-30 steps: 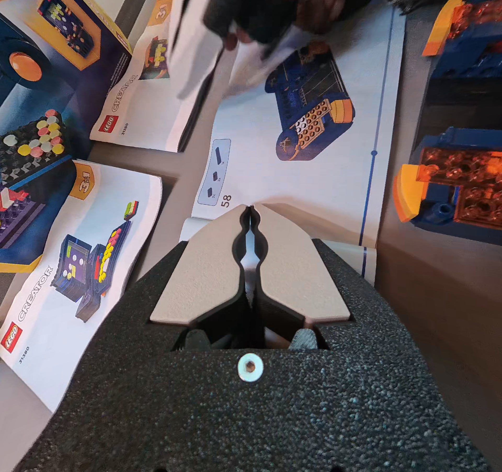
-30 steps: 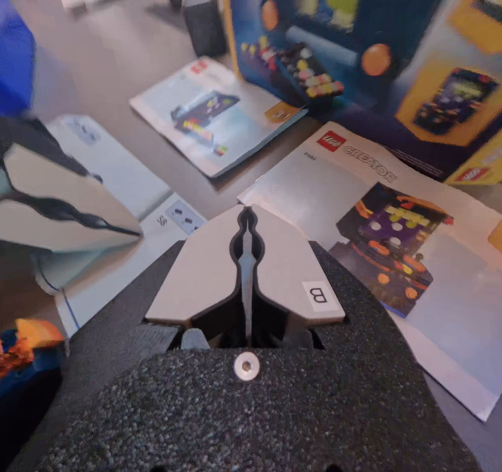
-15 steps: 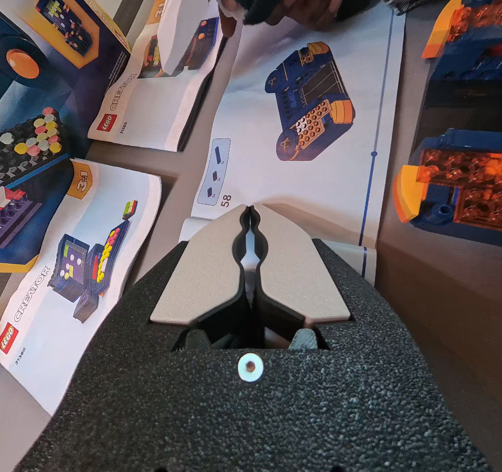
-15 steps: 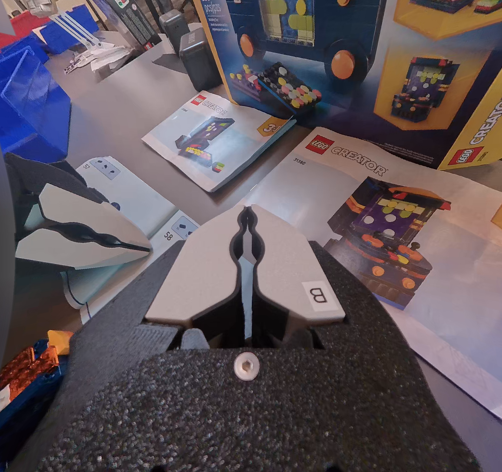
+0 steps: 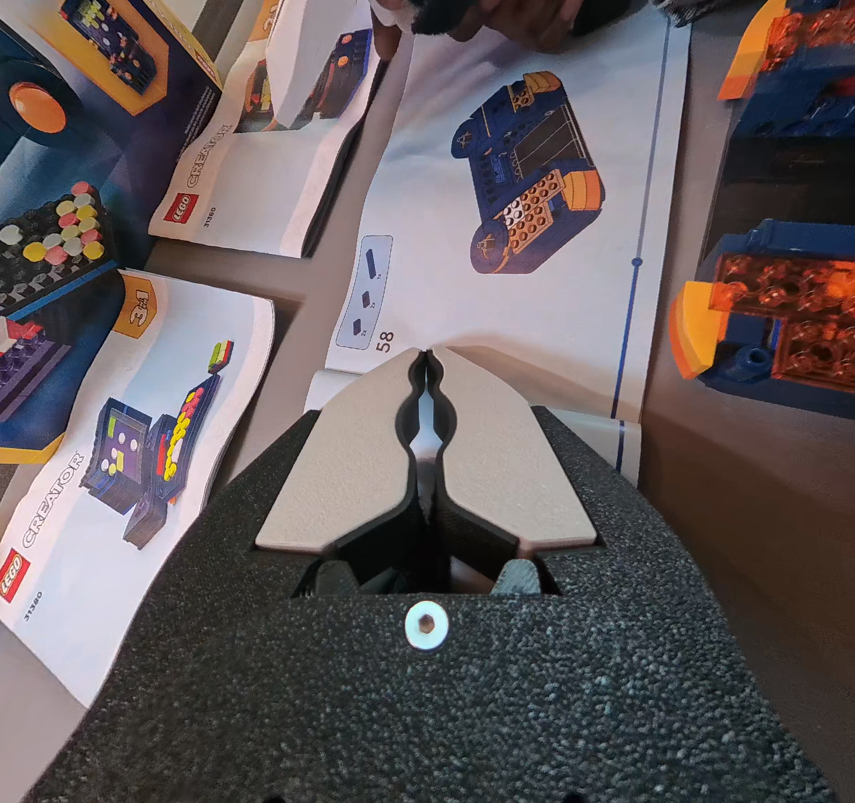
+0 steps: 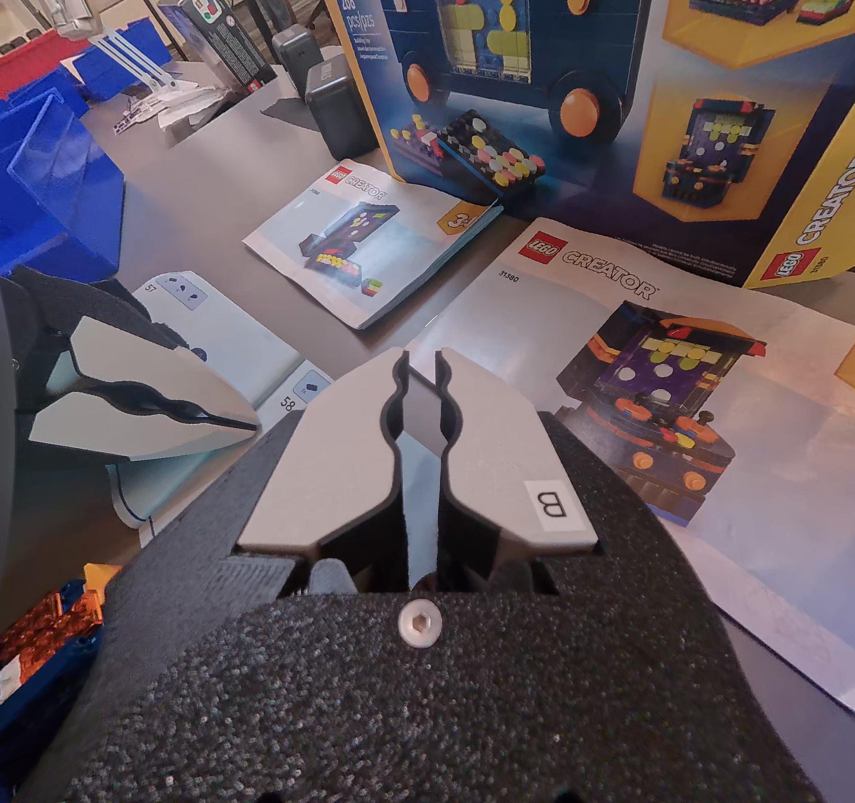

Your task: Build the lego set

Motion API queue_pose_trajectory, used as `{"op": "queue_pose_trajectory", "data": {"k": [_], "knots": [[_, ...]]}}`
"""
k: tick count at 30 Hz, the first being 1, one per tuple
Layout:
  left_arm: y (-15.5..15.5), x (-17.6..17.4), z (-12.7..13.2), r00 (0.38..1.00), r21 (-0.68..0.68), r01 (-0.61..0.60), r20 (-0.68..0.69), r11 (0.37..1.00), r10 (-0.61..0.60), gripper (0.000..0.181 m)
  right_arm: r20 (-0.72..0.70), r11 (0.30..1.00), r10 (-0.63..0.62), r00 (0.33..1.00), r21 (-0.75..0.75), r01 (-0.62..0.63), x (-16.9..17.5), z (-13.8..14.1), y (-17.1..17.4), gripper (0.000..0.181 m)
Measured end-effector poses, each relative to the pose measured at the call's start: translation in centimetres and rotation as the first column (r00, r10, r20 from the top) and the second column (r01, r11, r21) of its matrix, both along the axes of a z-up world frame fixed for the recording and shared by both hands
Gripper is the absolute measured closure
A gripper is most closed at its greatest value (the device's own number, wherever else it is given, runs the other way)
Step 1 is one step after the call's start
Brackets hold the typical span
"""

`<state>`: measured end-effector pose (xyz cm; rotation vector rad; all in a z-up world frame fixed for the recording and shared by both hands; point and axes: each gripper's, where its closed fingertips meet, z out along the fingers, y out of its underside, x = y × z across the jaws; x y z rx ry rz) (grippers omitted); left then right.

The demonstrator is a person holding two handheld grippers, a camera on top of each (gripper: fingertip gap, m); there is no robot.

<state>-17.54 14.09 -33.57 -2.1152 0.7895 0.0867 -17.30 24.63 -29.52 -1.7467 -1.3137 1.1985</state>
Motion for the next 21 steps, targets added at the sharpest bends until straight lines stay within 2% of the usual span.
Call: {"op": "queue_pose_trajectory", "data": {"k": [16,19,21], "knots": [[0.0,0.0,0.0,1.000,-0.002,0.000,0.004,1.000,0.000,0.181,0.011,1.000,0.014,1.000,0.004,-0.015,-0.1,-0.1,-0.2,0.181],[0.0,0.0,0.0,1.000,-0.002,0.000,0.003,1.000,0.000,0.181,0.009,0.996,0.081,0.997,0.027,-0.081,-0.2,0.0,-1.3,0.181],[0.0,0.0,0.0,1.000,-0.002,0.000,0.003,1.000,0.000,0.181,0.028,0.982,0.181,0.983,0.059,-0.182,-0.3,-0.2,-2.8,0.181]]}}
